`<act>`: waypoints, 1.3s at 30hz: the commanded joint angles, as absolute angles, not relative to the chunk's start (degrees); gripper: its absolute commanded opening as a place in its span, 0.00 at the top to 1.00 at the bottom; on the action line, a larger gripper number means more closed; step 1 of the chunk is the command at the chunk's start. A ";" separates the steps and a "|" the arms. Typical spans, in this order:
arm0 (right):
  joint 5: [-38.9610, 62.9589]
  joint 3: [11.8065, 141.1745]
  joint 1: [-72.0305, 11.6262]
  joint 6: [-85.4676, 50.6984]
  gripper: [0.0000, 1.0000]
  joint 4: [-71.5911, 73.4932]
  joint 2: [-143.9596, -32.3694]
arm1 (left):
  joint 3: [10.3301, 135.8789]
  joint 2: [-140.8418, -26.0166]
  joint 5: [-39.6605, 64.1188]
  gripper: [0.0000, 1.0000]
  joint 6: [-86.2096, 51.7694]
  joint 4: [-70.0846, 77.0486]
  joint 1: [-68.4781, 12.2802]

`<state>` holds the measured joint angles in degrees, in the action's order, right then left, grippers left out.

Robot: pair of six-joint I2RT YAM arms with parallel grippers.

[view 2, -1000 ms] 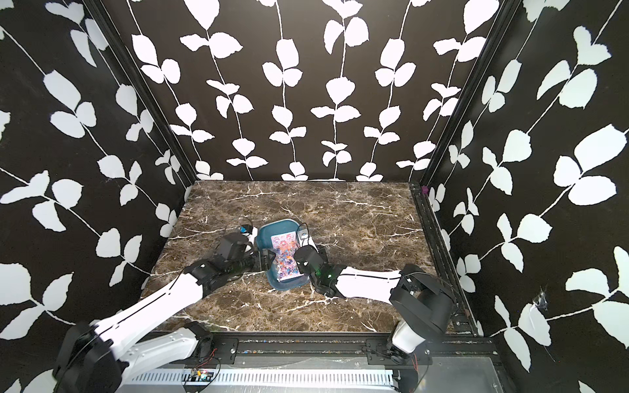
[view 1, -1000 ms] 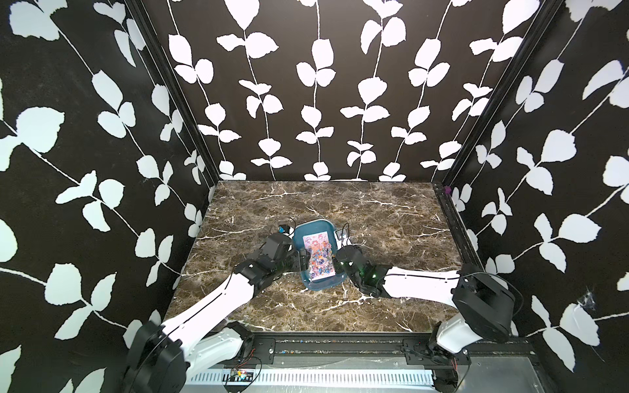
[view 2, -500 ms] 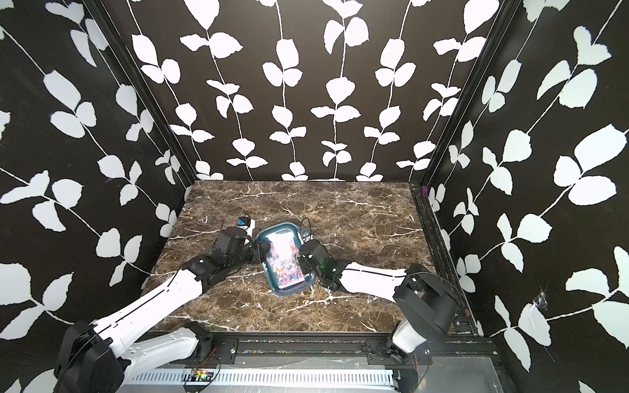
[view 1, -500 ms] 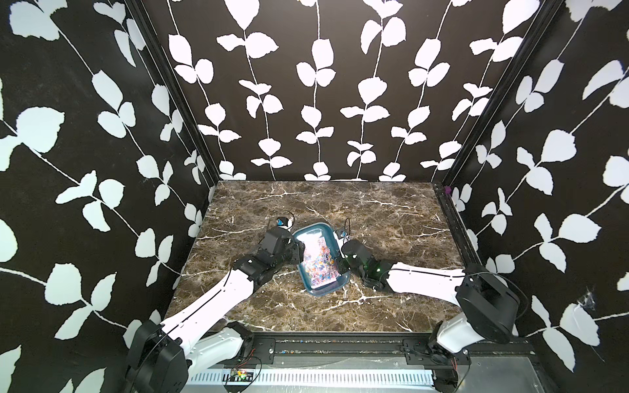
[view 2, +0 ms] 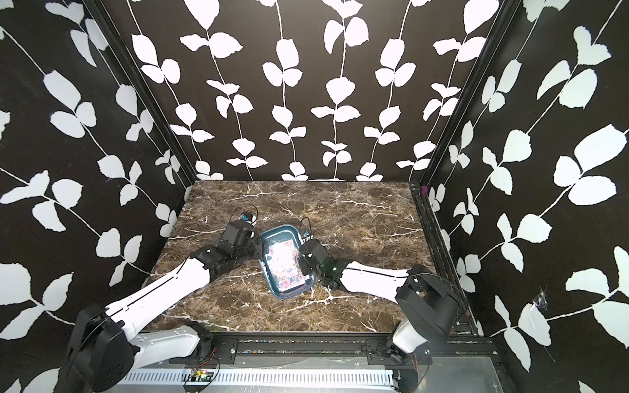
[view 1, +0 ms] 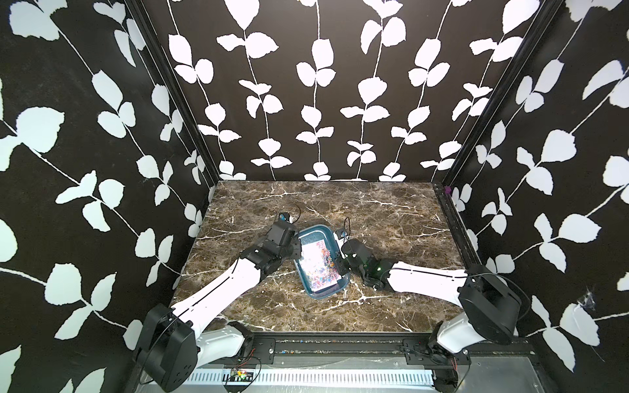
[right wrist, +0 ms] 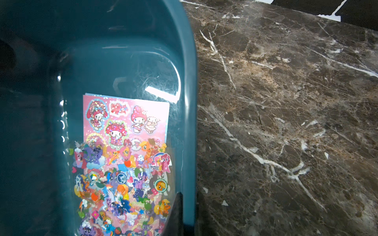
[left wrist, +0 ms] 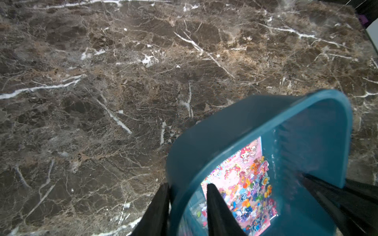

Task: Take the stickers out of the storage box
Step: Pick up the storage box at the center of the board.

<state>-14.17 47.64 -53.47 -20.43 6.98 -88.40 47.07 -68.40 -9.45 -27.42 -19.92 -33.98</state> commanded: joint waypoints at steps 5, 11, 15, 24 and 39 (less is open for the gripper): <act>-14.61 48.15 -53.93 -20.73 1.00 10.57 -86.00 | 47.58 -67.76 -9.72 0.91 -28.77 -20.45 -33.96; -15.94 48.25 -54.09 -21.98 1.00 11.82 -86.50 | 47.62 -66.53 -7.92 0.57 -31.73 -19.57 -34.01; -19.42 48.21 -54.18 -23.26 1.00 12.06 -85.57 | 49.25 -67.12 -7.23 0.43 -30.91 -22.18 -33.96; -18.22 49.54 -54.26 -23.29 1.00 10.94 -86.09 | 50.94 -68.58 -9.66 0.51 -30.00 -22.91 -33.92; -17.57 49.53 -54.97 -23.56 1.00 12.49 -85.52 | 50.98 -72.06 -13.15 0.82 -33.85 -22.95 -33.92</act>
